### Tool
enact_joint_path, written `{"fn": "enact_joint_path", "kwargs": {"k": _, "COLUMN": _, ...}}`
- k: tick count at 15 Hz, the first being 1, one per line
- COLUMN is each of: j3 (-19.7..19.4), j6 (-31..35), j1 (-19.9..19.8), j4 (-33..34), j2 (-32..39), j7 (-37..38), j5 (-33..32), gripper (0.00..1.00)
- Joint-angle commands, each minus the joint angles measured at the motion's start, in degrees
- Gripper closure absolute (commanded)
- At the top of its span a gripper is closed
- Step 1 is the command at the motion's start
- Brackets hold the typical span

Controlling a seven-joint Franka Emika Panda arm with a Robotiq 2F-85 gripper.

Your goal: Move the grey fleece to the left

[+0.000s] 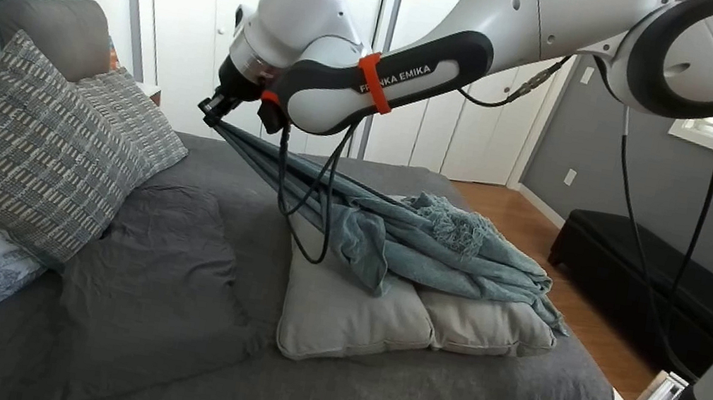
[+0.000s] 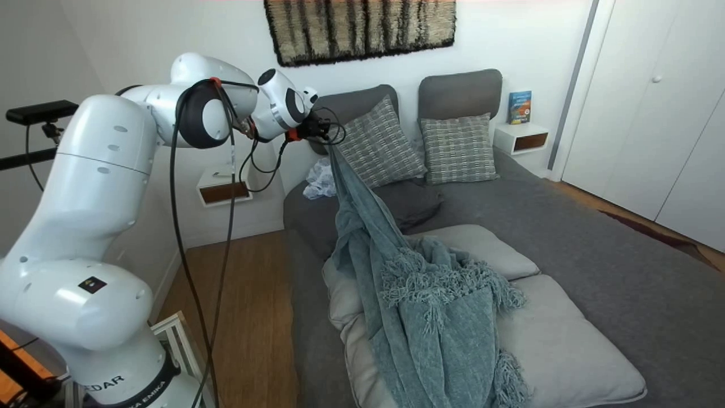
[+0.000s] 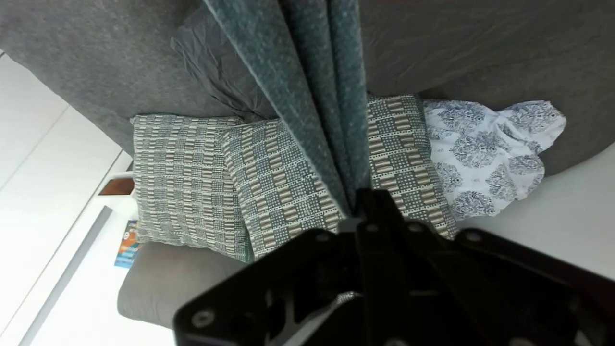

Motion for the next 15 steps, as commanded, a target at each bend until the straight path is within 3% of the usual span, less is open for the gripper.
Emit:
{"fn": "enact_joint_path", "kwargs": {"k": 1, "j3": 4.09, "j6": 1.98, "j1": -2.15, "j4": 1.68, "j2": 1.17, "j7": -4.3, "j5": 3.29, "gripper": 0.67}}
{"fn": "enact_joint_path", "kwargs": {"k": 3, "j3": 5.56, "j6": 2.91, "j1": -3.51, "j4": 0.16, "j2": 0.45, "j7": -4.72, "j5": 3.94, "gripper": 0.53}}
{"fn": "enact_joint_path", "kwargs": {"k": 5, "j3": 9.72, "j6": 3.62, "j1": -6.84, "j4": -2.65, "j2": -0.88, "j7": -7.23, "j5": 6.89, "gripper": 0.38}}
{"fn": "enact_joint_path", "kwargs": {"k": 10, "j3": 27.02, "j6": 0.91, "j1": -20.37, "j4": -9.37, "j2": -1.78, "j7": -20.38, "j5": 19.87, "gripper": 0.04}}
{"fn": "enact_joint_path", "kwargs": {"k": 12, "j3": 31.44, "j6": -3.14, "j1": -24.43, "j4": -10.56, "j2": -1.72, "j7": -22.61, "j5": 23.72, "gripper": 0.0}}
{"fn": "enact_joint_path", "kwargs": {"k": 15, "j3": 33.28, "j6": -8.05, "j1": -27.4, "j4": -11.34, "j2": -2.29, "j7": -22.31, "j5": 25.17, "gripper": 0.0}}
